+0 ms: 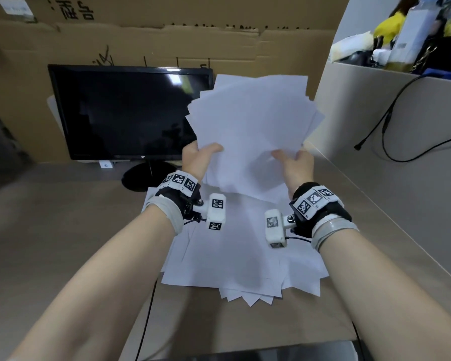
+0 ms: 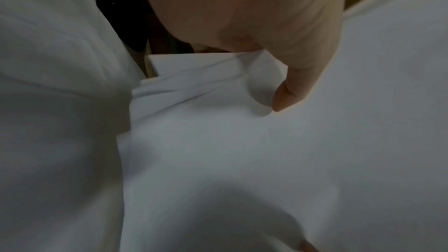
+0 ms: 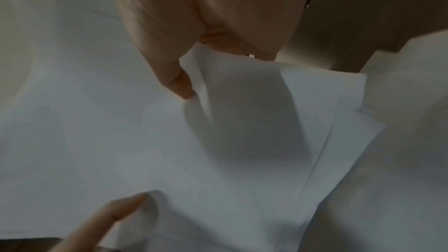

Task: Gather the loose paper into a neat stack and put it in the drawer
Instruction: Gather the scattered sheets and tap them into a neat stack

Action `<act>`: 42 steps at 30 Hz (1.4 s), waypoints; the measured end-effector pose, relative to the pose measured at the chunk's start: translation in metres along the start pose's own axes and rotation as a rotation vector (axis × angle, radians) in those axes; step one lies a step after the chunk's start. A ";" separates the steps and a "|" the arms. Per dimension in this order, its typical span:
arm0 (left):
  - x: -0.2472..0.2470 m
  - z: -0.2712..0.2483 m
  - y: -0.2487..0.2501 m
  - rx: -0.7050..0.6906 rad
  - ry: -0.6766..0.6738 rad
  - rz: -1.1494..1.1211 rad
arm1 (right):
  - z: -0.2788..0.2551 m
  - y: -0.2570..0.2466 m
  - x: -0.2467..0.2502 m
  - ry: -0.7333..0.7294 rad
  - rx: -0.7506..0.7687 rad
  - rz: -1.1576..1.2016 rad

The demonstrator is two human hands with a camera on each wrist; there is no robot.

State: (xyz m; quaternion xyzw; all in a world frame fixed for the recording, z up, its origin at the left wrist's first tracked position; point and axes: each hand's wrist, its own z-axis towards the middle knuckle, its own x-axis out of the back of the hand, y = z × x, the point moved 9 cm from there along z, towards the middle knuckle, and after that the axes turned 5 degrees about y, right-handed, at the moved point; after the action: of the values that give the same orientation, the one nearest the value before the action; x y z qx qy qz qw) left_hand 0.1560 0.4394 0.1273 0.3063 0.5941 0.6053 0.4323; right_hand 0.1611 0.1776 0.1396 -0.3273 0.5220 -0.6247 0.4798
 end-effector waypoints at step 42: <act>0.097 -0.011 -0.028 0.082 0.155 0.056 | -0.039 0.038 -0.104 -0.095 -0.133 -0.030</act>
State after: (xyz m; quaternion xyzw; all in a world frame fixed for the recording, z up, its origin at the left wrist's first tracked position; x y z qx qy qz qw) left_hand 0.1083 0.5188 0.0852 0.2925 0.6413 0.6142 0.3547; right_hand 0.1695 0.2886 0.1031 -0.3955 0.5337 -0.5797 0.4718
